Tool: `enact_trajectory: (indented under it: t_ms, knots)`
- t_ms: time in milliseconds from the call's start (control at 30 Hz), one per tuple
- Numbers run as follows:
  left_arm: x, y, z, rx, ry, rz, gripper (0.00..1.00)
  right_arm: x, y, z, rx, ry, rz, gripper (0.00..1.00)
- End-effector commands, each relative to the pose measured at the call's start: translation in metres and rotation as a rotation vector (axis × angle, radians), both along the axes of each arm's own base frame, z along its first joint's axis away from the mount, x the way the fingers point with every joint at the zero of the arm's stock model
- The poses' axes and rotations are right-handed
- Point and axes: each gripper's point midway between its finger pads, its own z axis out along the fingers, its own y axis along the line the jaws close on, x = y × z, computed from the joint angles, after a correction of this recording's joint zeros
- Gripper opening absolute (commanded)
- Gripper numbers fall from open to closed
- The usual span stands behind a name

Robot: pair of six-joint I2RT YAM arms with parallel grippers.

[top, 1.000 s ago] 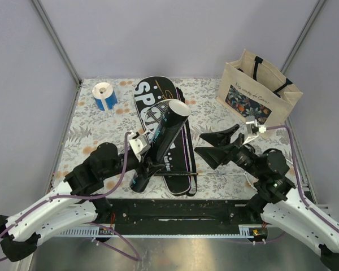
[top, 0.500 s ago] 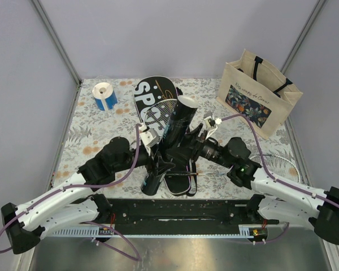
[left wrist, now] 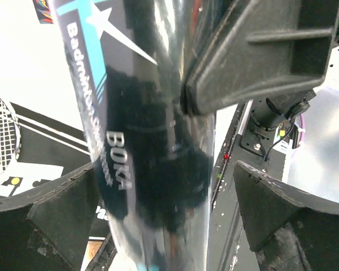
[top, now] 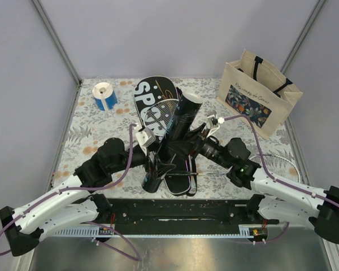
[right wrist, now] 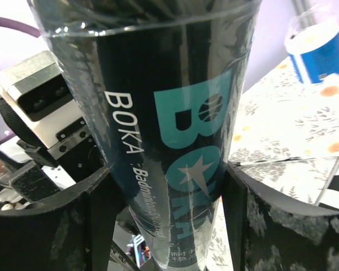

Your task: Pack up the badminton gear

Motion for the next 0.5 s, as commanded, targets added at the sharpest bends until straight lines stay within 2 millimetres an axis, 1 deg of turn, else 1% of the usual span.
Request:
enact_trajectory:
  t_ms: [0,100,167,200,233,267,300,333,367,400,433,467]
  knots:
    - [0.001,0.008,0.019,-0.008,-0.096,0.012,0.99,0.012,-0.029,0.048,0.016,-0.103,-0.159,0.43]
    - [0.001,0.018,0.013,0.030,-0.117,0.033,0.99,0.028,-0.051,0.052,-0.048,-0.089,-0.270,0.41]
    - [0.001,0.024,0.011,0.043,-0.139,0.045,0.99,0.036,-0.063,0.055,-0.059,-0.090,-0.298,0.41]
    - [0.001,0.028,0.008,0.051,-0.148,0.054,0.99,0.037,-0.067,0.057,-0.065,-0.094,-0.291,0.41]
    - [0.001,0.031,0.009,0.053,-0.157,0.059,0.99,0.045,-0.074,0.055,-0.104,-0.083,-0.318,0.41]
    - [0.000,0.034,0.007,0.066,-0.165,0.067,0.99,0.055,-0.082,0.046,-0.187,-0.073,-0.360,0.41]
    - [0.001,0.039,0.007,0.067,-0.173,0.085,0.99,0.062,-0.089,0.044,-0.263,-0.076,-0.396,0.41]
    - [0.003,0.043,0.006,0.072,-0.174,0.104,0.99,0.074,-0.100,0.028,-0.371,-0.044,-0.455,0.41]
    - [0.006,0.048,0.006,0.076,-0.179,0.137,0.99,0.083,-0.108,0.023,-0.448,-0.040,-0.492,0.41]
    - [0.009,0.054,0.005,0.080,-0.183,0.171,0.99,0.088,-0.117,0.013,-0.528,-0.021,-0.513,0.42]
    - [0.014,0.061,0.005,0.077,-0.179,0.225,0.99,0.095,-0.125,0.006,-0.610,-0.008,-0.545,0.42]
    - [0.020,0.070,0.006,0.076,-0.164,0.295,0.99,0.103,-0.133,0.003,-0.673,0.004,-0.584,0.42]
